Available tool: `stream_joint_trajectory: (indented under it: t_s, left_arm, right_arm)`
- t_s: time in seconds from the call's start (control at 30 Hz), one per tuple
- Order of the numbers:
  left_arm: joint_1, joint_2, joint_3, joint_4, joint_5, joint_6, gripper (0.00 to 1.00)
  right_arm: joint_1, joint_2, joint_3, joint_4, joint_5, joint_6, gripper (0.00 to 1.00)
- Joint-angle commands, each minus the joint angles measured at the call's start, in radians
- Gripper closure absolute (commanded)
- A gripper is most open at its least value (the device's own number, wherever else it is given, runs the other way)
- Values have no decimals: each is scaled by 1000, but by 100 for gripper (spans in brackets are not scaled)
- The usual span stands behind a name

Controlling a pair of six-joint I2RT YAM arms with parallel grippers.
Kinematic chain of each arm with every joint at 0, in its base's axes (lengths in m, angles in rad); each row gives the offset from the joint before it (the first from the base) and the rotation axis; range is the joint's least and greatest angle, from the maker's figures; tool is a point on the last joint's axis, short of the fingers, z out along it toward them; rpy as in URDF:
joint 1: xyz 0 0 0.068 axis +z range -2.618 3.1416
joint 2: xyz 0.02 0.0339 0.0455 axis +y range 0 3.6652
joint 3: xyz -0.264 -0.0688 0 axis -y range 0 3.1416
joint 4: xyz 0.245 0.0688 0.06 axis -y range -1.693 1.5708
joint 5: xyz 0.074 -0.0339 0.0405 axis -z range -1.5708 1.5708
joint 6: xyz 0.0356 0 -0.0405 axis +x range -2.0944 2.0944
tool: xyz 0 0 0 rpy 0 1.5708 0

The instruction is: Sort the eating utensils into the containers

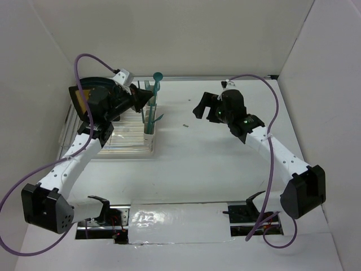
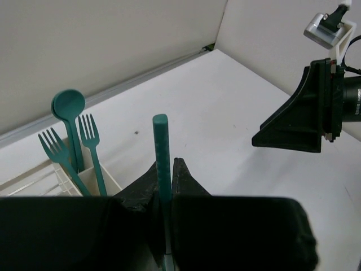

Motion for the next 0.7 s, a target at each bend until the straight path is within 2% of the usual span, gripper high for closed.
stream_joint_trajectory:
  t_s: [0.0,0.37,0.43,0.57,0.6,0.67]
  left_arm:
    - [1,16,-16,151,-6,19,100]
    - [-2,20,-127,185,-5,-10,100]
    - [-4,16,-144,194,10,-19,97]
    - [-5,17,-167,220,25,-29,90]
    - [-8,22,-168,220,21,-33,87]
    - [-10,23,-167,210,22,-29,73]
  right_arm:
    - [-6,-22,12,21,45,-3,0]
    - [-17,31,56,-22,65,-6,0]
    - [-15,26,56,-5,36,-12,0]
    - [-14,-8,33,39,27,-17,0]
    - [-14,-8,33,40,27,-18,0]
    - [-18,-9,33,27,18,-18,0]
